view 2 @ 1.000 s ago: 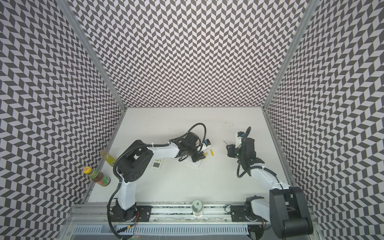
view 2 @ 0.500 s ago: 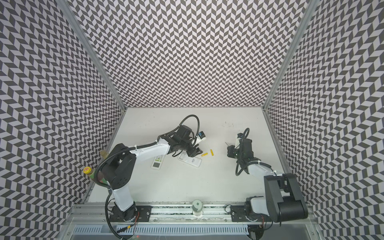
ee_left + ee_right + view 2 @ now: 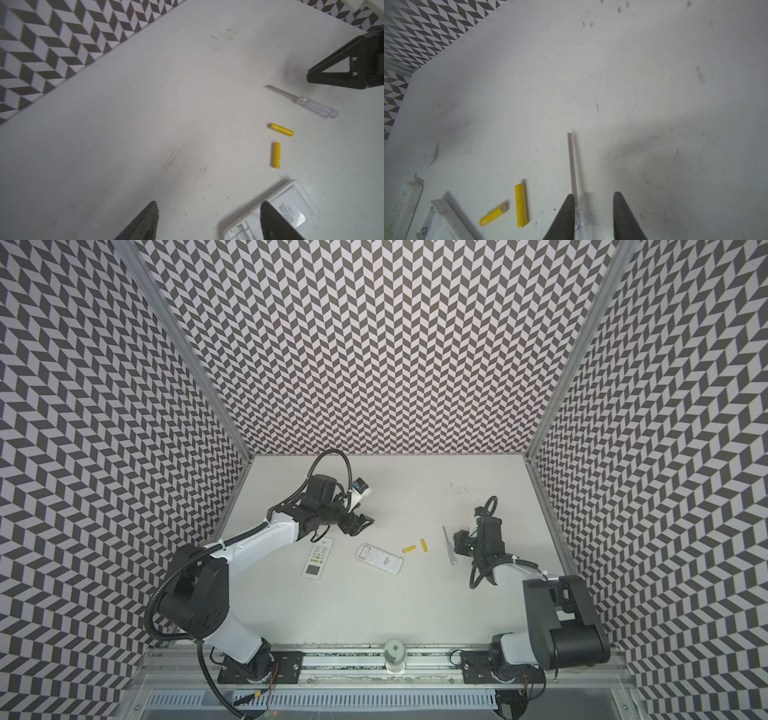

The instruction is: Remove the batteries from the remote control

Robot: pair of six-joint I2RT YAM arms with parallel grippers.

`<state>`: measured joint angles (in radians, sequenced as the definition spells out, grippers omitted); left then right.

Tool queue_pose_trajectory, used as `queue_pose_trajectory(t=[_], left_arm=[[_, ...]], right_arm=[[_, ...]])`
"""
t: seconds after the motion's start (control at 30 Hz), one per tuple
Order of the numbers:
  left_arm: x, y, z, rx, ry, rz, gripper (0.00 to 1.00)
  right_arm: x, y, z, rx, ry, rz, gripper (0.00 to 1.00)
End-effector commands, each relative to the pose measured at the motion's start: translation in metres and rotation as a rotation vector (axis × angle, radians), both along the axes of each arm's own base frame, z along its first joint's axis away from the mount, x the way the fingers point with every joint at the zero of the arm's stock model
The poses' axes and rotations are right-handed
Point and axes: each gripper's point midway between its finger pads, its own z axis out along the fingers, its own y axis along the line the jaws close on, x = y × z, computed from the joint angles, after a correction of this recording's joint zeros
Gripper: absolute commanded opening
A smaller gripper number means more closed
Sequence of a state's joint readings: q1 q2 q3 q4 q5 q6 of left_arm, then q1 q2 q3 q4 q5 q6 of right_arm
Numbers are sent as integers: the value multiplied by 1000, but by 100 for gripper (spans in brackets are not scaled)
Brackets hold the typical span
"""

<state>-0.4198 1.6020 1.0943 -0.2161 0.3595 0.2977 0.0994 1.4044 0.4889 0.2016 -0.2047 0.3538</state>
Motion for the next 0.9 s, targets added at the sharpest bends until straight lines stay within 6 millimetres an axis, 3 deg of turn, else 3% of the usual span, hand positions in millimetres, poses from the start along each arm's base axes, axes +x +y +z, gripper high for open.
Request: queue_pose_trajectory(t=[0.0, 0.1, 0.23, 0.33, 0.5, 0.6, 0.77, 0.87], left_arm=[[10, 29, 18, -12, -72, 55, 82], [17, 50, 21, -20, -84, 108, 86], [17, 63, 28, -25, -101, 128, 89], [20, 74, 25, -15, -103, 151, 89], [22, 93, 21, -1, -119, 187, 97], [23, 102, 20, -3, -124, 212, 100], [21, 115, 28, -14, -141, 244, 100], [19, 123, 31, -22, -154, 266, 100]], right_arm=[[21, 0, 26, 14, -79, -20, 35], [24, 3, 38, 0, -117, -1, 42], [27, 17, 51, -22, -138, 47, 48], [24, 47, 59, -89, -185, 166, 54], [3, 126, 62, -178, -206, 498, 59], [-15, 165, 60, -266, -250, 694, 70], [-42, 208, 39, -354, -244, 940, 72], [-52, 220, 19, -400, -214, 1016, 72]])
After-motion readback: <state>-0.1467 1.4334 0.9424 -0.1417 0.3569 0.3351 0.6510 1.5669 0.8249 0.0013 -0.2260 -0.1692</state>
